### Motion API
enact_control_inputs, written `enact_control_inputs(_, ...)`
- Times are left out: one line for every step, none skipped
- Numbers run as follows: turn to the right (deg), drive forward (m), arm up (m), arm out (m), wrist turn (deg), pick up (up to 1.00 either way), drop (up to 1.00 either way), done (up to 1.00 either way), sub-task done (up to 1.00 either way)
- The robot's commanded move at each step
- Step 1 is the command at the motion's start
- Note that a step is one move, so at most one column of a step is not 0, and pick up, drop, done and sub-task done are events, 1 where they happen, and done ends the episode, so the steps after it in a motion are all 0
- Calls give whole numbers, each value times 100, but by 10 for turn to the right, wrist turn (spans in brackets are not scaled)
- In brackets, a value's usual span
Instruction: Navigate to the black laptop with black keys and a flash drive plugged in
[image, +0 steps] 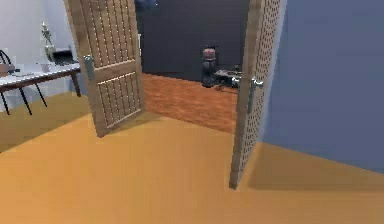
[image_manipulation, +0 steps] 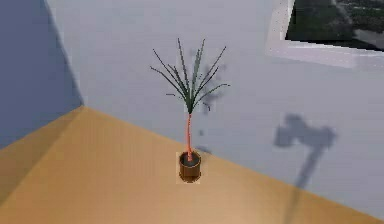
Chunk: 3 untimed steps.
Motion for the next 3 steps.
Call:
enact_control_inputs(0,30,0,0,0,0,0,0,0)
enact_control_inputs(-450,0,0,0,0,0,0,0,0)
enact_control_inputs(0,100,0,0,0,0,0,0,0)
